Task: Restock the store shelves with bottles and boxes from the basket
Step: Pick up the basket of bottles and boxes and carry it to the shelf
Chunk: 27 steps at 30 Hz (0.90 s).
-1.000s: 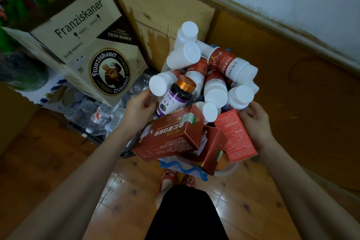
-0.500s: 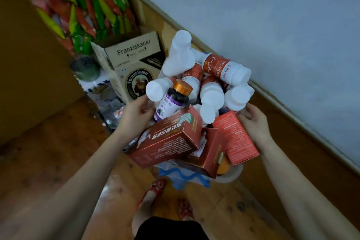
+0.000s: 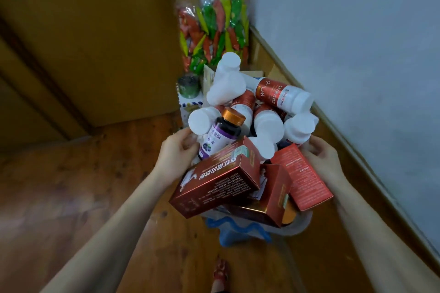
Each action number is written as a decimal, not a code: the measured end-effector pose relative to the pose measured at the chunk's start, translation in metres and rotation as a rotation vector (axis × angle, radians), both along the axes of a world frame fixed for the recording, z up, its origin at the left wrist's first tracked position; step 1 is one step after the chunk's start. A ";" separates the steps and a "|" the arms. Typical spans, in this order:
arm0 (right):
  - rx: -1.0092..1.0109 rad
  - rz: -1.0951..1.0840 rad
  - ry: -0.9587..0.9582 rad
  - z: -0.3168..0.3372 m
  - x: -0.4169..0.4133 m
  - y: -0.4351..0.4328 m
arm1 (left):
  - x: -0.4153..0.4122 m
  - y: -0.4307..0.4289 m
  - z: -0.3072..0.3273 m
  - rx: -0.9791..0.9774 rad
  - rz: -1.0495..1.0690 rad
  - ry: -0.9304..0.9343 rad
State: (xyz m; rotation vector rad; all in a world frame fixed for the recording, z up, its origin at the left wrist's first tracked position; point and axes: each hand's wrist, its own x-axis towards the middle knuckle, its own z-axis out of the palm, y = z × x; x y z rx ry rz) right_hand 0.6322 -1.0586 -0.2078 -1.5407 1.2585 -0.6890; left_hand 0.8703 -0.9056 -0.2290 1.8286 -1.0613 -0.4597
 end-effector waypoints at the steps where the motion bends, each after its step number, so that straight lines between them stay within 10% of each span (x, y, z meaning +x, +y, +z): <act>1: 0.000 0.031 -0.004 0.002 0.002 0.009 | -0.002 0.016 0.002 0.001 0.024 0.007; 27: -0.078 1.078 0.060 0.012 -0.002 0.216 | -0.252 0.346 0.016 -0.006 1.053 0.132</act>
